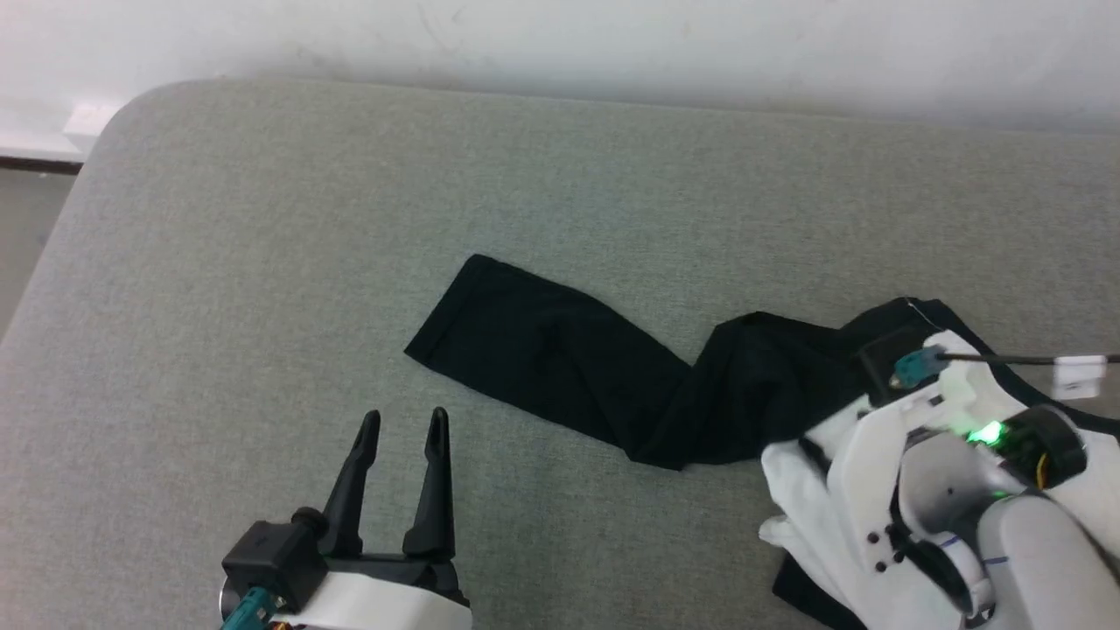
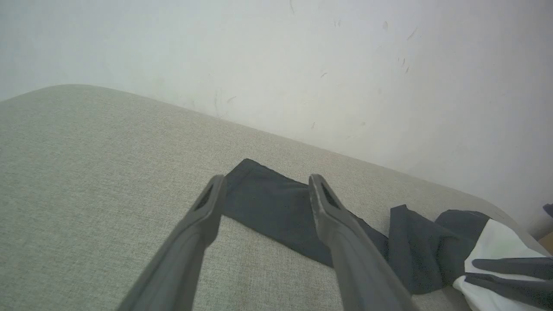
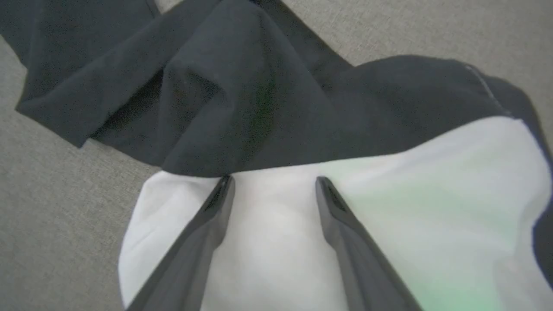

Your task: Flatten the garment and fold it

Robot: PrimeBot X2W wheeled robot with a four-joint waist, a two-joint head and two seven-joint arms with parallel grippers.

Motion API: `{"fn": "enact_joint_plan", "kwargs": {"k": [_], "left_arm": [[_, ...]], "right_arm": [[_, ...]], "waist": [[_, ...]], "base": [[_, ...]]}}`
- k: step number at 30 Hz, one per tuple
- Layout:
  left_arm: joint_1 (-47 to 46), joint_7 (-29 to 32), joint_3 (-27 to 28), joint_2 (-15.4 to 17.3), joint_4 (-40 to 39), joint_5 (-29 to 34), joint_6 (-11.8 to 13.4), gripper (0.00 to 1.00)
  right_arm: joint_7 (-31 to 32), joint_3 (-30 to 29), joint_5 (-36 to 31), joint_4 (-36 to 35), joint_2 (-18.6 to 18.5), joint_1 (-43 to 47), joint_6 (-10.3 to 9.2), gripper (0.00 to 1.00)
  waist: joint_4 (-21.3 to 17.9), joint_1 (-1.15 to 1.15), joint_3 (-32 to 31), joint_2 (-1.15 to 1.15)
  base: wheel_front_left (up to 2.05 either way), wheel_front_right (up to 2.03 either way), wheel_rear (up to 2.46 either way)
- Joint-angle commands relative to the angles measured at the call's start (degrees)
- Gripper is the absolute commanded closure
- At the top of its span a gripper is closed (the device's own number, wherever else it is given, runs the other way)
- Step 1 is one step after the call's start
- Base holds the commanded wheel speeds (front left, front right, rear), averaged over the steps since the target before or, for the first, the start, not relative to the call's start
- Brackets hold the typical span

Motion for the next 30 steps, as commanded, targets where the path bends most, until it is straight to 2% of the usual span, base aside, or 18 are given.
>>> {"fn": "enact_joint_plan", "kwargs": {"k": [1,2,3,4,5,9,13,16,19,20,21,22,27,30], "left_arm": [[-1.0,-0.4,-0.1,-0.2,0.3,-0.3,-0.4,0.00],[-1.1,-0.5,-0.2,-0.3,0.4,-0.3,-0.4,0.00],[-1.3,-0.5,-0.2,-0.3,0.5,-0.4,-0.4,0.00],[-1.4,-0.5,-0.2,-0.2,0.6,-0.4,-0.4,0.00],[-1.5,-0.5,-0.2,-0.2,0.7,-0.5,-0.4,0.00],[-1.7,-0.6,0.1,0.0,0.9,-0.6,-0.3,0.00],[-1.6,-0.6,0.2,0.2,1.1,-0.7,-0.1,0.00],[-1.4,-0.6,0.3,0.3,1.1,-0.9,0.0,0.00],[-1.2,-0.5,0.2,0.4,0.9,-1.0,0.2,0.00],[-1.1,-0.4,0.2,0.4,0.9,-1.1,0.2,0.00],[-1.0,-0.4,0.3,0.5,0.8,-1.1,0.3,0.00],[-0.9,-0.4,0.3,0.5,0.7,-1.2,0.3,0.00],[-0.5,-0.5,0.0,0.6,0.5,-1.3,0.3,0.00],[-0.6,-0.5,-0.3,0.5,0.5,-1.4,0.3,0.00]], "right_arm": [[0.1,0.5,-0.6,0.9,-0.4,-0.7,-0.05,0.00],[-0.1,1.2,-1.0,2.0,-0.8,-1.0,-0.05,0.37],[-0.7,1.5,-1.2,2.9,-0.9,-1.3,-0.05,0.64],[-1.7,1.5,-1.6,3.7,-0.8,-1.7,-0.05,0.84],[-3.0,1.8,-2.2,4.3,-0.9,-2.4,-0.05,1.00],[-9.0,2.4,-3.0,5.0,0.6,-6.4,-0.05,1.00],[-13.3,6.6,-1.5,4.4,2.7,-10.2,-0.05,1.00],[-14.4,10.4,2.0,3.4,4.8,-11.0,-0.05,1.00],[-13.9,13.4,3.9,2.1,5.2,-10.2,-0.05,1.00],[-13.9,13.6,4.0,1.5,5.3,-9.9,-0.05,0.86],[-14.3,13.7,3.8,0.8,5.1,-9.7,-0.05,0.56],[-14.8,13.7,3.3,0.2,4.7,-9.6,-0.05,0.00],[-15.2,10.5,0.6,-0.3,2.4,-8.3,-0.05,0.00],[-10.9,8.2,-0.3,0.7,1.2,-6.9,-0.05,0.00]], "waist": [[0.5,-0.01,0.2,0.00],[0.6,-0.01,0.3,0.00],[0.7,-0.01,0.2,0.00],[0.8,-0.01,0.3,0.00],[0.9,-0.01,0.3,0.00],[0.6,-0.01,0.0,0.00],[-0.1,-0.01,-0.8,0.00],[-0.6,-0.01,-1.5,0.00],[-1.0,-0.01,-1.9,0.00],[-1.1,-0.01,-1.9,0.00],[-1.3,-0.01,-1.9,0.00],[-1.4,-0.01,-1.9,0.00],[-1.7,-0.01,-1.5,0.00],[-1.5,-0.01,-1.3,0.00]], "base": [[0.00,0.00,0.00],[0.00,0.00,0.00],[0.00,0.00,0.00],[0.00,0.00,0.00],[0.00,0.00,0.00],[0.00,0.00,0.00],[0.00,0.00,0.00],[0.00,0.00,0.00],[0.00,0.00,0.00],[0.00,0.00,0.00],[0.00,0.00,0.00],[0.00,0.00,0.00],[0.00,0.00,0.00],[0.00,0.00,0.00]]}}
